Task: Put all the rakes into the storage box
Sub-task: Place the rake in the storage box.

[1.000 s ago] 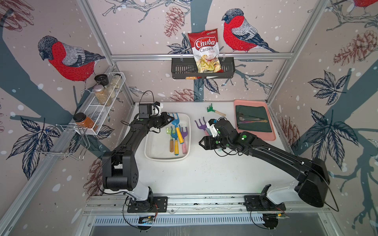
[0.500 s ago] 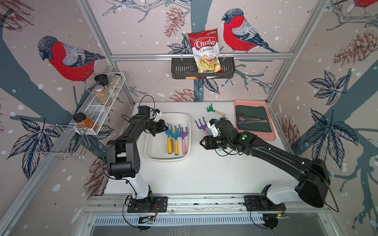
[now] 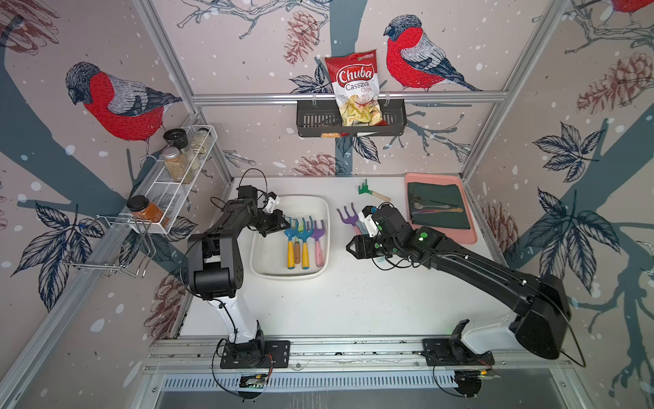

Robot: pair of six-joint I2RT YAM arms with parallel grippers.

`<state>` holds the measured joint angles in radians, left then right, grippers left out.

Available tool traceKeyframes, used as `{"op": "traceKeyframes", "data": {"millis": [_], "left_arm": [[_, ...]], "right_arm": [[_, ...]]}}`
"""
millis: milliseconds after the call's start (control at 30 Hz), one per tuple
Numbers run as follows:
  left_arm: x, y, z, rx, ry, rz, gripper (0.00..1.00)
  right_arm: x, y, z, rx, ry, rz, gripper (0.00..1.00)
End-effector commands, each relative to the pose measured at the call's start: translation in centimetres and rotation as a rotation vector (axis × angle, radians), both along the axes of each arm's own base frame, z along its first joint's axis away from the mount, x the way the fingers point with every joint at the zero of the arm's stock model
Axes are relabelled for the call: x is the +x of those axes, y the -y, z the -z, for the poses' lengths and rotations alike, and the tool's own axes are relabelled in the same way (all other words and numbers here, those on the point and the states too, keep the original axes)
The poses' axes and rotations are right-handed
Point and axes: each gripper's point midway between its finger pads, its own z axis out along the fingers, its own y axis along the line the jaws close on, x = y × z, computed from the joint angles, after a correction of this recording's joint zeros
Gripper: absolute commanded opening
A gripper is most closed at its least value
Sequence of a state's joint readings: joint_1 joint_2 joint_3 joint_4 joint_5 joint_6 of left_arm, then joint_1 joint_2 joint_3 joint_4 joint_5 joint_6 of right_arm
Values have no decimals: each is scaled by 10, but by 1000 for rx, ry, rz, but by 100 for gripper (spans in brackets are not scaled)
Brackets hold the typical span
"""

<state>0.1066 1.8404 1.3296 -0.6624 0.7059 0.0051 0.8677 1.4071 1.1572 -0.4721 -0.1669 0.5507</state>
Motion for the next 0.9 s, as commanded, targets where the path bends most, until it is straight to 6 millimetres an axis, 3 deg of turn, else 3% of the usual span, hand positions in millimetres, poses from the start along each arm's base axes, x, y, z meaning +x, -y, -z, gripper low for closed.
{"op": "traceKeyframes", "data": {"millis": [0, 633, 867], "left_arm": [[1, -1, 2, -1, -1, 11, 9], [15, -13, 23, 69, -25, -19, 16], [20, -22, 17, 131, -4, -49, 42]], "right_arm": [[2, -1, -2, 2, 9, -5, 67], [2, 3, 4, -12, 11, 0, 67], [2, 9, 9, -29, 5, 10, 67]]}}
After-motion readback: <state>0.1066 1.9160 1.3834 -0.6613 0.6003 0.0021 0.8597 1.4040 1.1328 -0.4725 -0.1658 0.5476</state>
